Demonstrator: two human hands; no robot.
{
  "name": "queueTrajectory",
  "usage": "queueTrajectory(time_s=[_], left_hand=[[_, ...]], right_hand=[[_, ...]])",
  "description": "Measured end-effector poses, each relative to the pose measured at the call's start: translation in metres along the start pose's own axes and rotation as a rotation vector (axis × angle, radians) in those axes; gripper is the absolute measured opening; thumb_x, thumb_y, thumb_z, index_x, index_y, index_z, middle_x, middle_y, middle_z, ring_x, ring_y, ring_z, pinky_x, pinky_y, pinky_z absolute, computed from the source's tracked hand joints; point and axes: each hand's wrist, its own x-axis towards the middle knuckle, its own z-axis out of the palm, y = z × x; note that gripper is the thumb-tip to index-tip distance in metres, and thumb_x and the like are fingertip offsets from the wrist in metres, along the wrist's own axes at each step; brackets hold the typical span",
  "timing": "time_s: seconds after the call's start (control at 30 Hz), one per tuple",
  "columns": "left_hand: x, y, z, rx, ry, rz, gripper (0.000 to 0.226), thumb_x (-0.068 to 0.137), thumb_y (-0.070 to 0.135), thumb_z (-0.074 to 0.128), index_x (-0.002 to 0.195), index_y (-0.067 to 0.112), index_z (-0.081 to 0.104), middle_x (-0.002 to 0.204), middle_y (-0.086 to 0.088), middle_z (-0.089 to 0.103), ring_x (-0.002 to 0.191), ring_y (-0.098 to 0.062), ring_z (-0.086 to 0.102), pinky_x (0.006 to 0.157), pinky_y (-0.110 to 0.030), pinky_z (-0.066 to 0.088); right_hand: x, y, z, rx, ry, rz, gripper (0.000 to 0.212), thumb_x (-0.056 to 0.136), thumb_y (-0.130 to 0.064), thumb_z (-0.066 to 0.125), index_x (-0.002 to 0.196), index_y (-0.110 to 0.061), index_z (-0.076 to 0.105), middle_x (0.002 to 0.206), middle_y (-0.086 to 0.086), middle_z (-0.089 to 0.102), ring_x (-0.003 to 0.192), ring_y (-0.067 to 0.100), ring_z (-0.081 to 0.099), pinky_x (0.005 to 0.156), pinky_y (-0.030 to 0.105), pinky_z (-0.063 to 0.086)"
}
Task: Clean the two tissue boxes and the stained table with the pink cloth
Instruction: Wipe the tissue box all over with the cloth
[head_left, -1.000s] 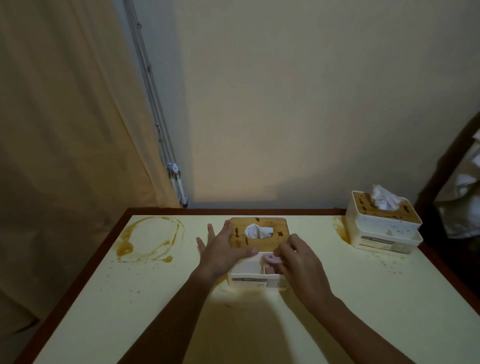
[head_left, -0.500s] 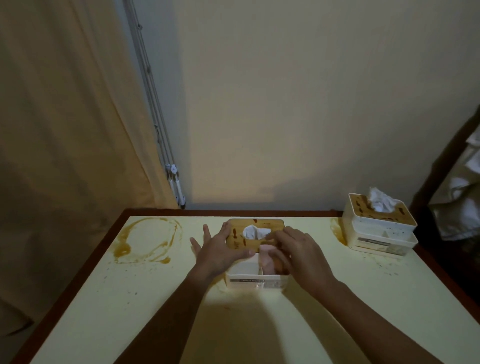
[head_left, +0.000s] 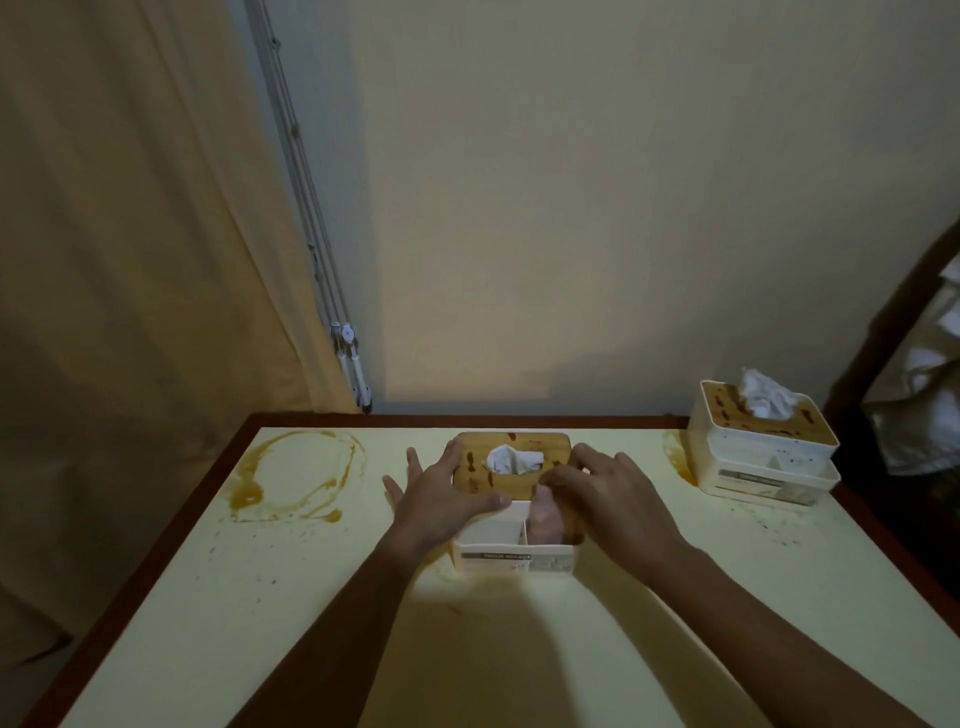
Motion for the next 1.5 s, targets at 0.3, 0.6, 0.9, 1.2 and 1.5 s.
queueTrajectory(time_s=[0.3, 0.6, 0.9, 1.2, 1.5], left_hand=[[0.0, 0.002, 0.002, 0.112, 0.091, 0.087, 0.103, 0.072, 0.074, 0.064, 0.154, 0.03, 0.018, 0.162, 0.0, 0.021, 0.15, -0.026, -0.014, 0.115, -0.058, -0.016], [0.008, -0.002, 0.013, 0.09, 0.11, 0.121, 0.102, 0.07, 0.073, 0.066, 0.151, 0.027, 0.022, 0.162, 0.002, 0.018, 0.148, -0.023, -0.022, 0.113, -0.054, -0.022], [0.015, 0.0, 0.011, 0.051, -0.105, 0.044, 0.112, 0.082, 0.059, 0.065, 0.154, 0.017, -0.009, 0.162, -0.002, -0.018, 0.142, -0.03, -0.035, 0.113, -0.051, -0.021], [0.014, -0.001, 0.011, 0.049, -0.117, 0.038, 0.111, 0.083, 0.06, 0.063, 0.155, 0.017, -0.01, 0.163, -0.002, -0.019, 0.144, -0.029, -0.032, 0.113, -0.051, -0.02], [0.012, 0.001, 0.009, 0.096, -0.142, 0.026, 0.11, 0.085, 0.064, 0.058, 0.154, 0.018, -0.013, 0.162, -0.003, -0.021, 0.143, -0.028, -0.033, 0.112, -0.052, -0.021]], right_hand=[[-0.027, 0.004, 0.013, 0.085, -0.123, 0.044, 0.009, 0.088, -0.035, 0.065, 0.09, -0.03, 0.072, 0.089, -0.009, 0.06, 0.071, 0.012, 0.06, 0.057, 0.024, 0.043], [-0.004, -0.028, 0.021, 0.356, 0.018, 0.239, 0.011, 0.088, -0.018, 0.072, 0.079, -0.02, 0.067, 0.085, -0.008, 0.063, 0.073, 0.011, 0.06, 0.063, 0.029, 0.049], [-0.006, -0.025, 0.029, 0.264, -0.198, 0.323, 0.015, 0.086, -0.015, 0.067, 0.071, -0.019, 0.067, 0.085, -0.002, 0.071, 0.076, 0.016, 0.064, 0.068, 0.031, 0.054], [-0.015, -0.019, 0.027, 0.321, 0.034, 0.143, 0.008, 0.087, -0.013, 0.072, 0.082, -0.018, 0.068, 0.086, -0.005, 0.064, 0.072, 0.011, 0.061, 0.06, 0.027, 0.05], [-0.001, -0.014, 0.023, 0.126, -0.213, 0.172, 0.015, 0.089, -0.022, 0.062, 0.08, -0.017, 0.073, 0.088, 0.001, 0.067, 0.078, 0.019, 0.064, 0.069, 0.034, 0.053]])
